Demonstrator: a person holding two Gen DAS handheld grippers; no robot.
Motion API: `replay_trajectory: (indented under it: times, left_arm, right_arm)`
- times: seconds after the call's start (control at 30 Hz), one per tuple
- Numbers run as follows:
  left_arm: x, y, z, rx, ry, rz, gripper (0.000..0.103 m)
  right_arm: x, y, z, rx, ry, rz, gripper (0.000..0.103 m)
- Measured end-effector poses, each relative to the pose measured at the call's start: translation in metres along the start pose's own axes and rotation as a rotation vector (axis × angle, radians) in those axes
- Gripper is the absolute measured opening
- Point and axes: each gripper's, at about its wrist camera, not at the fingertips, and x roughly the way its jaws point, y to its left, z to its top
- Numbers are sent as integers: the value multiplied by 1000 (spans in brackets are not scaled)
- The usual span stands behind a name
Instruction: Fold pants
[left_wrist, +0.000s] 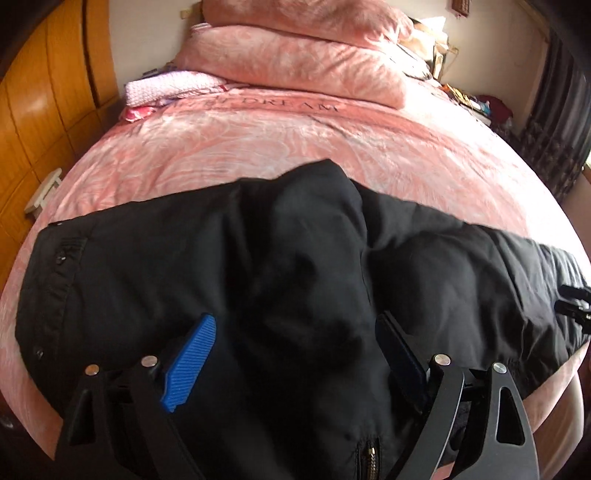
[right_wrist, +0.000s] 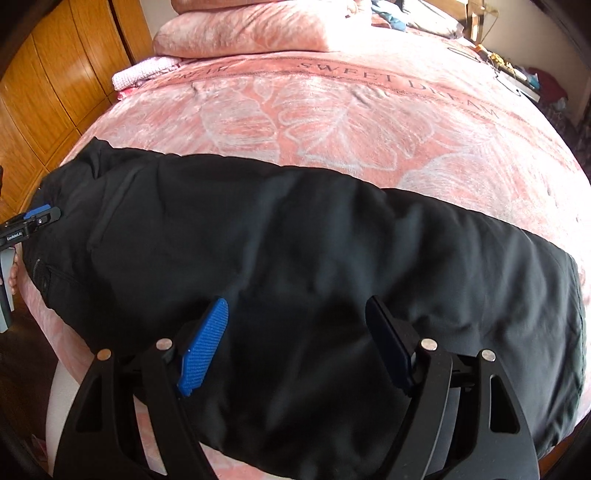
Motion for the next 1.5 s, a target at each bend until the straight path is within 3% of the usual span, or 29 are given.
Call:
replay_trajectory:
  times: [0.1,0.17,0.23,0.33,0.53,0.67,0.8,1.0,1.07,1.13,1.2,1.3,1.4,1.5]
  left_arm:
    - [-46,23,-12,-140,-91,-10,89]
    - [-66,47,-25,-259,-111,-16,90]
    - [-74,75,-43,-405,-97,-15,90]
    - [-70,97,-67,-529,-54,-26,88]
    - [-47,89,-83,-619,15,-131,84]
    - [-32,84,-87,-662,56,-118,80]
    - [-30,85,-90,-705,59,-117,78]
    - [-27,101,-101,-895,13,-188,78]
    - [-26,104,-101,-932,-5,-210,73]
    - [-27,104,-100,-944,-24,-220,53]
    - [-29,104,-99,-959,-43,-222,42]
    - [-31,106,-100,-957,-48,-158,10]
    - [-39,106,-110,-1001,-100,-150,7]
    - [-53,94,-112,-951,-154,-79,6]
  right_arm:
    - [-14,6,1,11,-34,61,77]
    - [-18,16,3,-3,-44,80,77]
    - [-16,29,5,-25,-42,98,77]
    - [-8,48,8,-59,-31,121,77]
    - [-2,79,12,-122,-19,156,77]
    - [-1,91,16,-146,-27,168,77]
    - [11,92,21,-142,-12,168,77]
    - [29,91,16,-146,15,158,78]
    - [31,91,14,-152,15,154,79]
    - [32,93,14,-161,15,150,79]
    - [33,93,13,-165,15,150,81]
    - [34,95,12,-168,15,146,83]
    - [34,99,11,-175,15,134,83]
    - [34,100,13,-171,17,137,83]
